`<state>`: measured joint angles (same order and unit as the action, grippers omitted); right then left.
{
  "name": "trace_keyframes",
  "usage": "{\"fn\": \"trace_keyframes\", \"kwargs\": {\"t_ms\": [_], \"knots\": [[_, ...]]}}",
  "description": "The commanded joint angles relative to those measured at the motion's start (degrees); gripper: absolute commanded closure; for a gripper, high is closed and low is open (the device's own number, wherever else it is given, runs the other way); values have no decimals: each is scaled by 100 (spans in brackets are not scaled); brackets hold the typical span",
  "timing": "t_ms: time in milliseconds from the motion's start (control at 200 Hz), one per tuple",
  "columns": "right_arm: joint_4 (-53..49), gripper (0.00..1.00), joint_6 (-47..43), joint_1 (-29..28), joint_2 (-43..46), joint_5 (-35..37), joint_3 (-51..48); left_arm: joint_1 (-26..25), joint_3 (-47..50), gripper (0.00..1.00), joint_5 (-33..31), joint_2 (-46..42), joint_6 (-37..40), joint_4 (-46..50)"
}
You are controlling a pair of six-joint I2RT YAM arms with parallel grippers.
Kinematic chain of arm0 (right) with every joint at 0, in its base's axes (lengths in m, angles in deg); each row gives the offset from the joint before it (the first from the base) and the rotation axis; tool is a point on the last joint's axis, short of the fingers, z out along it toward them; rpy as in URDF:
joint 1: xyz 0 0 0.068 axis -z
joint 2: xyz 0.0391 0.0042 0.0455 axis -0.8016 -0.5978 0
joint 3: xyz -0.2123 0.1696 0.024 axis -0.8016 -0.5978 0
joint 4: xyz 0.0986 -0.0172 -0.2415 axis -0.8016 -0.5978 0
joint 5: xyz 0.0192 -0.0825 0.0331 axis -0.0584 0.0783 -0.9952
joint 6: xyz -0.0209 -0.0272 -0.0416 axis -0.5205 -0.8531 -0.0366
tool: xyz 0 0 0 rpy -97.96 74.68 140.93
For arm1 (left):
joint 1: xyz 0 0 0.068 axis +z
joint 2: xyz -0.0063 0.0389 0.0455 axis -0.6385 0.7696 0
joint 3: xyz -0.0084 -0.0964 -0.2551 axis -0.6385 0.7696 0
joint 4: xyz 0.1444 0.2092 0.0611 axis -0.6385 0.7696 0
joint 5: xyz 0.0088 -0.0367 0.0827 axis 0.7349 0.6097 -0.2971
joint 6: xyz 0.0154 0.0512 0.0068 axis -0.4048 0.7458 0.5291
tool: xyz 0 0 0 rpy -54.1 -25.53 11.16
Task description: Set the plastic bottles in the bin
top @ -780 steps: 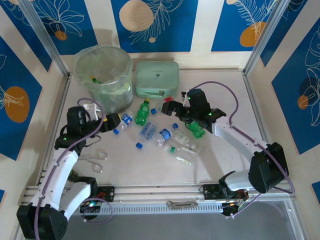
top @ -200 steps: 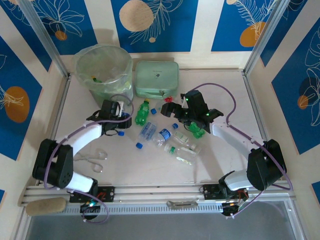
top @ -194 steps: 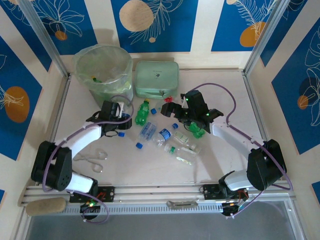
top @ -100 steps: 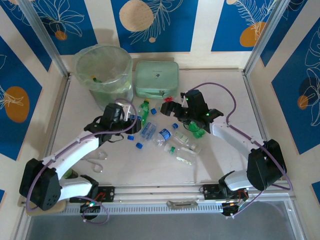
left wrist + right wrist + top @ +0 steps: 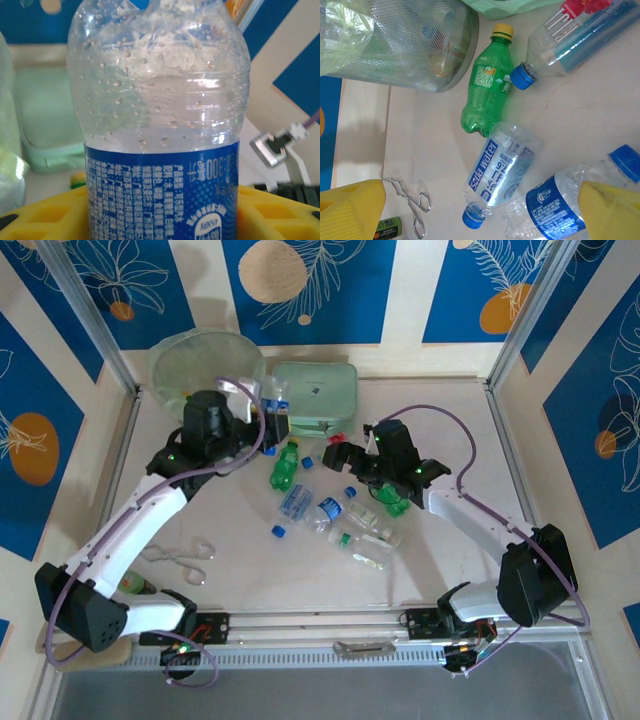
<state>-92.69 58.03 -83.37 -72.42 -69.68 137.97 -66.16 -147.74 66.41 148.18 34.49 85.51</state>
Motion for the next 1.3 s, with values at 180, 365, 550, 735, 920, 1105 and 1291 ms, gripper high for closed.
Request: {"fn": "trace_keyframes", "kwargs": {"t_ms": [180,365,550,735,920,1105,1291], "knots": [[-75,1,28,148,313,56,-219,1234,-1291,41,-167,483,840,385],[-115,1,19,253,466,70,-291,1771,-1867,41,-490,935,1434,615],[-258,1,-7,353,726,165,-362,2097,-2407,40,-628,1601,1823,956],[-339,1,19,459,1008,220,-529,2142,-3095,39,-607,2389,2065,1478],[-415,1,28,530,1179,228,-612,2141,-3530,37,-432,2991,2008,1936],[-471,1,19,585,1304,273,-669,2138,-3560,33,-306,3096,1859,1955],[-429,1,45,605,1298,251,-701,2133,-3571,11,-299,2905,1760,1977]]}}
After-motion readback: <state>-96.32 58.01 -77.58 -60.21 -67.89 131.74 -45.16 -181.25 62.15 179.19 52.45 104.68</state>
